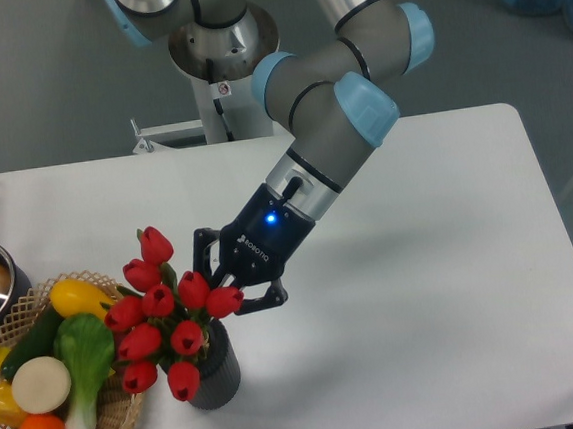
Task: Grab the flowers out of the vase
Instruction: 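Close the gripper on the tulip stems and begin lifting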
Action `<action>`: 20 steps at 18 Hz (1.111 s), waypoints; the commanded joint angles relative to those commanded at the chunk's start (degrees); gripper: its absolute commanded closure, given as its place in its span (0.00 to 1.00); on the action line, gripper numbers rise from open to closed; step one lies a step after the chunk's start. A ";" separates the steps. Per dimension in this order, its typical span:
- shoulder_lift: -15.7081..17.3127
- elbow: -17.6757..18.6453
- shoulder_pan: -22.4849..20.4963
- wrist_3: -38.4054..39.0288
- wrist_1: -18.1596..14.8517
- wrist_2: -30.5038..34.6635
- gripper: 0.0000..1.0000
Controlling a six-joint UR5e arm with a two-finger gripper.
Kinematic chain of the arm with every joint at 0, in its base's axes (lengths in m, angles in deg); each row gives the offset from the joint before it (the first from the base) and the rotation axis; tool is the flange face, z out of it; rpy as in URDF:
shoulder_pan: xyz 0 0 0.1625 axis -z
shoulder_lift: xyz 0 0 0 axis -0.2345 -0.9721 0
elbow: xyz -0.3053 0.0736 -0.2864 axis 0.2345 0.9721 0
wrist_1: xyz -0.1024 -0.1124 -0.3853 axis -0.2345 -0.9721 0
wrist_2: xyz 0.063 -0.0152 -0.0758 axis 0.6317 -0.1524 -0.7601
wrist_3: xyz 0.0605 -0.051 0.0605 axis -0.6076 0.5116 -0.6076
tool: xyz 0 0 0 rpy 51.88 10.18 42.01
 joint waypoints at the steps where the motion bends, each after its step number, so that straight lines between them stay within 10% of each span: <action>1: 0.18 0.00 -0.18 0.44 0.00 -0.52 0.89; 20: 1.59 -1.40 -2.46 6.16 0.00 -6.59 0.89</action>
